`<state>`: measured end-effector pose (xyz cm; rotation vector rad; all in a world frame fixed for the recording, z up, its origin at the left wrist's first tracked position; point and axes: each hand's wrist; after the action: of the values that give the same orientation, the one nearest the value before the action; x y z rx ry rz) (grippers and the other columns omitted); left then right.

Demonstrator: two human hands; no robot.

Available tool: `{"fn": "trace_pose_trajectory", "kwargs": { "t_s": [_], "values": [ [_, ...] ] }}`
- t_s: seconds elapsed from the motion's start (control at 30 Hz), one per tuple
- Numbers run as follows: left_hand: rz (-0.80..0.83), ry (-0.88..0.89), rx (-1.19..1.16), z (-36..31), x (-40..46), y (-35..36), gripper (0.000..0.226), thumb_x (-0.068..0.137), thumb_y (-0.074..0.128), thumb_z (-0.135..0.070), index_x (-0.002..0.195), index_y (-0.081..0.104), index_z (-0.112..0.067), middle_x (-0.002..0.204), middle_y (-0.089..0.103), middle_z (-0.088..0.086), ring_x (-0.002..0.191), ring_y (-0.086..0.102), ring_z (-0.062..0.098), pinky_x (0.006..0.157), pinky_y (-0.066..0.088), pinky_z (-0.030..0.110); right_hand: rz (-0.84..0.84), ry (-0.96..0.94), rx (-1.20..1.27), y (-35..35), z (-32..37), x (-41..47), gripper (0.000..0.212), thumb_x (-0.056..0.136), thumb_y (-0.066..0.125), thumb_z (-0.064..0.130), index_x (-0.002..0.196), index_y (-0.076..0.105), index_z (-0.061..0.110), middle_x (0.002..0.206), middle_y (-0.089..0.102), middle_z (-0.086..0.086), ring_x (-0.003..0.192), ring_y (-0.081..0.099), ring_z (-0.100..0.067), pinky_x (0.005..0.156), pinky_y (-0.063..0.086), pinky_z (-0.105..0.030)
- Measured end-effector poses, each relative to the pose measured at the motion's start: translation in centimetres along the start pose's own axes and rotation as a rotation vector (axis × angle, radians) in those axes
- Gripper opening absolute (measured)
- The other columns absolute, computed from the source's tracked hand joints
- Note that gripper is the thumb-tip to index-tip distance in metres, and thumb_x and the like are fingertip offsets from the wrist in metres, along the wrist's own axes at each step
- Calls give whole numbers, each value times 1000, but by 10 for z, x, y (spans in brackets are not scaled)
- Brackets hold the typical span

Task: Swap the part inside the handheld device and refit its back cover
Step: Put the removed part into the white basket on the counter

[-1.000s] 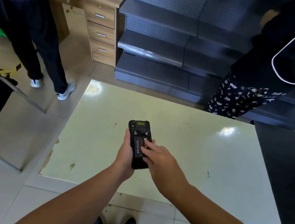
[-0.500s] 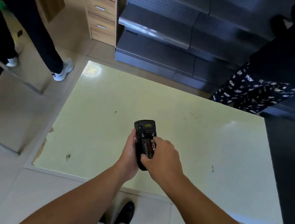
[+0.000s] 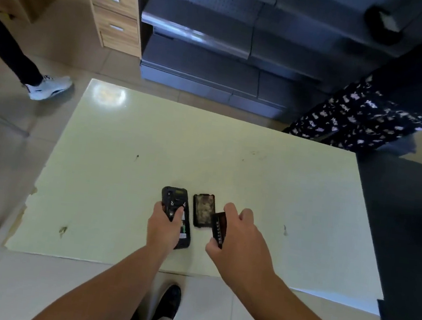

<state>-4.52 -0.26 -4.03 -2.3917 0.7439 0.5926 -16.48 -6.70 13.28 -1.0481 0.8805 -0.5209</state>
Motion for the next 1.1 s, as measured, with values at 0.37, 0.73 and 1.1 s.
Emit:
{"fn": "trace_pose_trajectory", "kwargs": {
  "t_s": [0.37,0.73,1.1],
  "values": [
    [-128,244,598,-3,-25,16,85,98,59,-50,157,24,1,147,43,23,130,46,40,109,40,49,-12,24,1,2,-36,-15,46,89,62,31,127,38,23,109,41,-2,82,55,-22,68,54,-30],
    [-153,206,760,3,-21,17,102,90,63,-63,157,20,0,145,40,24,123,46,41,102,45,49,-25,93,27,-1,-50,-24,44,91,60,31,127,37,22,111,41,-3,84,55,-23,68,53,-30],
    [-140,158,664,-3,-15,14,102,87,72,-56,152,23,5,148,36,32,129,40,52,109,38,61,-81,284,123,-3,-70,-59,46,92,60,33,129,36,22,115,40,-4,84,50,-21,67,46,-28]
  ]
}}
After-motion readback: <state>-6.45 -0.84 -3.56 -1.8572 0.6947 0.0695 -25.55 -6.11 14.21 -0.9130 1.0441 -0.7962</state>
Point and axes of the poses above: each hand's wrist, its own x-axis towards the middle knuckle, its own y-axis out of the palm, z = x × y
